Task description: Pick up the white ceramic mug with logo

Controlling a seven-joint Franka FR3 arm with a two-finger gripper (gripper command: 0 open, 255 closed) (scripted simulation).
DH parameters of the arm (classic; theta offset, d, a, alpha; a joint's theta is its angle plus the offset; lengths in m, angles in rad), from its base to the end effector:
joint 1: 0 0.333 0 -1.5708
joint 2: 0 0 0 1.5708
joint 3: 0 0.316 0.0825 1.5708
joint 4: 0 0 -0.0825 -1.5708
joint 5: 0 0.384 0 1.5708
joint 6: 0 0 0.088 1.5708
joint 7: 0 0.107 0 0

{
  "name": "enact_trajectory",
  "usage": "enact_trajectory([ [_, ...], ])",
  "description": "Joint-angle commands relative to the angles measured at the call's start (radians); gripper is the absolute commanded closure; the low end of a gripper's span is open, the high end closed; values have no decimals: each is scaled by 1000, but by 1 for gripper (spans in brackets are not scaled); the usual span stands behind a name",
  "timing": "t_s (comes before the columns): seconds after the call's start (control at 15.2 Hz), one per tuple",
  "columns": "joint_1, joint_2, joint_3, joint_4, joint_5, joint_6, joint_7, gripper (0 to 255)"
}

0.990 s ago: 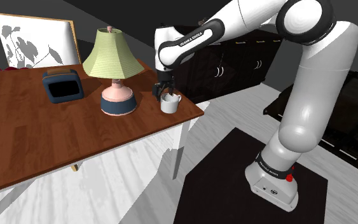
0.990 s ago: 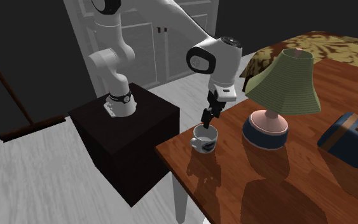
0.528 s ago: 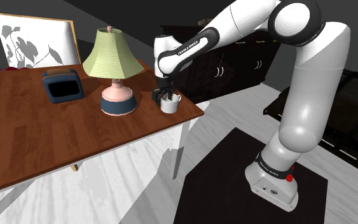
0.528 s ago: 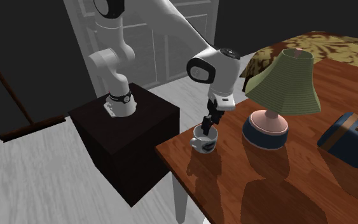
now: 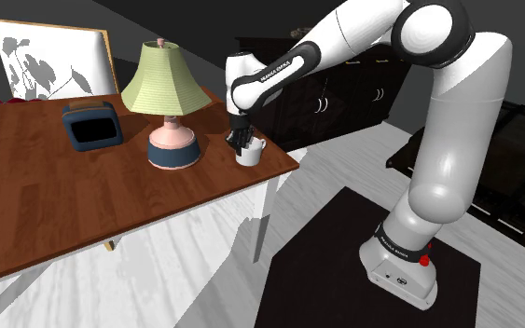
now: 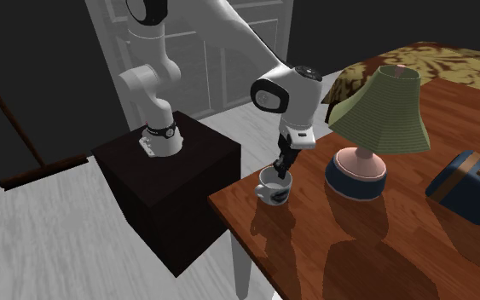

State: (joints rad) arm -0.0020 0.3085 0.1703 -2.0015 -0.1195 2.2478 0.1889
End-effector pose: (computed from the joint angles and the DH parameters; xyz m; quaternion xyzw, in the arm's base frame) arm 0.5880 0.0934 0.3015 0.9991 0.0252 -0.0241 0.0243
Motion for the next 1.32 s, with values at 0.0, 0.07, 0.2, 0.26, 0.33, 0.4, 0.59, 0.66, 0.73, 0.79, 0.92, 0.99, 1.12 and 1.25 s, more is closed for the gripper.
enact_trajectory([
  [0.0,0,0,0,0,0,0,0,255],
  [0.07,0,0,0,0,0,0,0,255],
  [0.2,-1,-10,1,1,3,-11,-2,255],
  [0.26,-1,-18,2,4,5,-22,-4,255],
  [0.33,-2,-25,3,8,7,-34,-6,255],
  [0.4,-3,-33,3,12,10,-45,-8,255],
  [0.59,-4,-55,5,26,16,-80,-13,255],
  [0.66,-4,-62,6,31,18,-92,-15,255],
  [0.73,-5,-68,7,36,20,-103,-16,255],
  [0.79,-5,-75,7,41,22,-115,-18,255],
  [0.92,-6,-88,8,52,26,-139,-21,255],
  [0.99,-6,-94,9,58,28,-151,-23,255],
  [1.12,-6,-105,9,71,31,-175,-26,255],
  [1.25,-6,-106,9,72,31,-177,-26,255],
])
